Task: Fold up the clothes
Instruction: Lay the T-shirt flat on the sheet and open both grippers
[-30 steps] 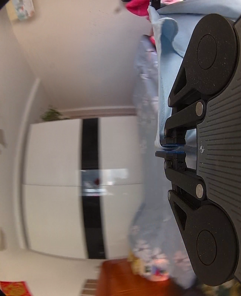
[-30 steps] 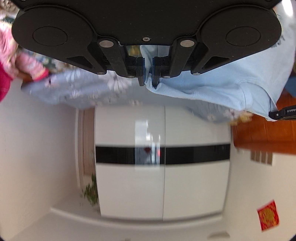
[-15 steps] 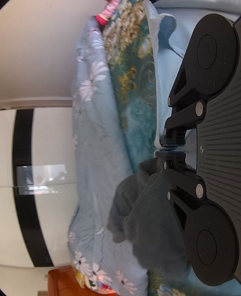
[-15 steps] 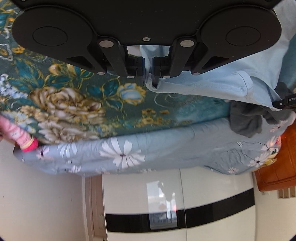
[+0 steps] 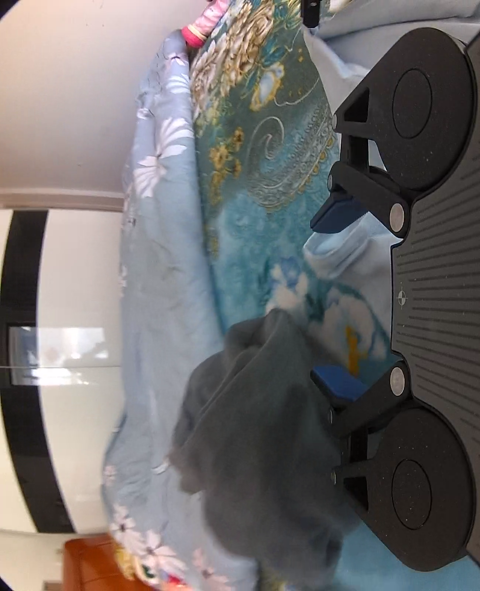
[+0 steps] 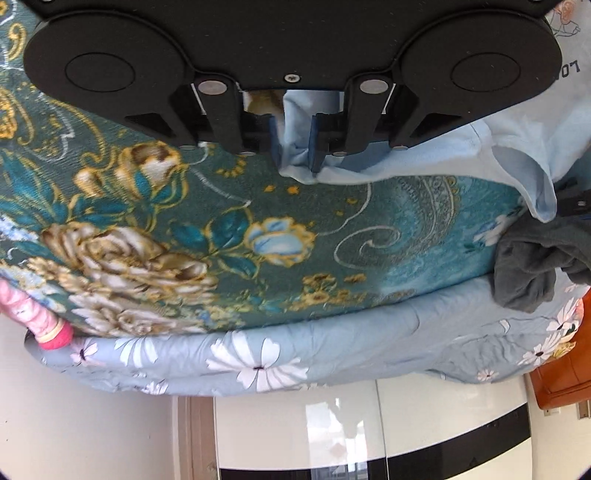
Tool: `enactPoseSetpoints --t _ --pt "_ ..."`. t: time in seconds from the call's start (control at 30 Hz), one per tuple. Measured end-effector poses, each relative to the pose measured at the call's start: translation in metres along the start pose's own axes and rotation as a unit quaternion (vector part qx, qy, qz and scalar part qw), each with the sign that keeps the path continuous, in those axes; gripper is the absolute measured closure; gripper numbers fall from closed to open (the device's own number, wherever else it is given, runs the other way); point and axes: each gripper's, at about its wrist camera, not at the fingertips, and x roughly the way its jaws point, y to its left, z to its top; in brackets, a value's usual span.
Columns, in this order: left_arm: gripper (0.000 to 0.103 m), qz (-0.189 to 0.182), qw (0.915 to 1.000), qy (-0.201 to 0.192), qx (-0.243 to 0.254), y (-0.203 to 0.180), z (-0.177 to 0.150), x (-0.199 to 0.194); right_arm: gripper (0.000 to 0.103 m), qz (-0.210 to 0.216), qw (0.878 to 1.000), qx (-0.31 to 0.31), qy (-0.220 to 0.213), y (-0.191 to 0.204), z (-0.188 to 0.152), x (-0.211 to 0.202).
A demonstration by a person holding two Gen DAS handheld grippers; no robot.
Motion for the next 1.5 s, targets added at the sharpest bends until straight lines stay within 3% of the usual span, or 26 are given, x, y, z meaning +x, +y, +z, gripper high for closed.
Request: enactPoseSetpoints --t 0.03,0.1,0.2,0.27,0.43,0.47,0.53,0.57,0.7,0.8,0.87,1.07,1.3,1.5 --pt "0.014 0.008 0.9999 -0.007 -0.008 0.007 0.004 -0.007 0.083 0.0 1.0 0.0 -0.004 0.0 0.001 -0.005" --pt "0.0 0.042 0.9979 -0.014 -0.048 0.022 0.012 -0.015 0.075 0.004 1.0 0.003 -0.019 -0.002 0.002 -0.017" --pt "0.001 0.075 0.9872 -0.013 -0.14 0.049 0.019 -0.012 0.073 0.008 0.999 0.006 -0.039 0.0 0.0 -0.036" --pt "0.001 0.075 0.9745 -0.005 -0.212 0.066 0.019 -0.002 0.072 0.014 0.999 0.002 -0.045 0.003 0.0 -0.045" --pt "0.001 0.063 0.943 0.006 -0.327 0.099 0.021 0.032 0.066 0.023 0.998 -0.022 -0.06 0.013 -0.001 -0.063" --pt "0.002 0.063 0.9349 0.016 -0.349 0.106 0.021 0.041 0.066 0.024 0.997 -0.027 -0.062 0.014 -0.001 -0.066" --pt "0.016 0.078 0.9231 0.03 -0.375 0.117 0.02 0.053 0.065 0.026 0.997 -0.033 -0.064 0.015 -0.001 -0.069" --pt "0.03 0.088 0.9177 0.037 -0.386 0.122 0.019 0.058 0.065 0.026 0.997 -0.036 -0.065 0.016 -0.001 -0.071" --pt "0.069 0.113 0.9223 0.035 -0.368 0.133 0.025 0.069 0.063 0.014 0.997 -0.047 -0.066 0.013 -0.003 -0.072" --pt "0.082 0.12 0.9266 0.017 -0.356 0.142 0.036 0.069 0.063 0.007 0.997 -0.043 -0.061 0.008 -0.005 -0.07" --pt "0.084 0.132 0.931 -0.014 -0.34 0.15 0.053 0.063 0.063 0.004 0.997 -0.043 -0.06 0.006 -0.005 -0.07" --pt "0.085 0.179 0.926 -0.1 -0.317 0.189 0.118 0.032 0.063 -0.004 0.997 -0.055 -0.054 0.001 -0.008 -0.07" --pt "0.082 0.225 0.9415 -0.046 -0.246 0.204 0.131 0.037 0.063 -0.006 0.997 -0.059 -0.049 0.0 -0.012 -0.066" --pt "0.082 0.263 0.9471 0.0 -0.184 0.216 0.141 0.041 0.063 0.004 0.998 -0.054 -0.043 0.006 -0.017 -0.063"
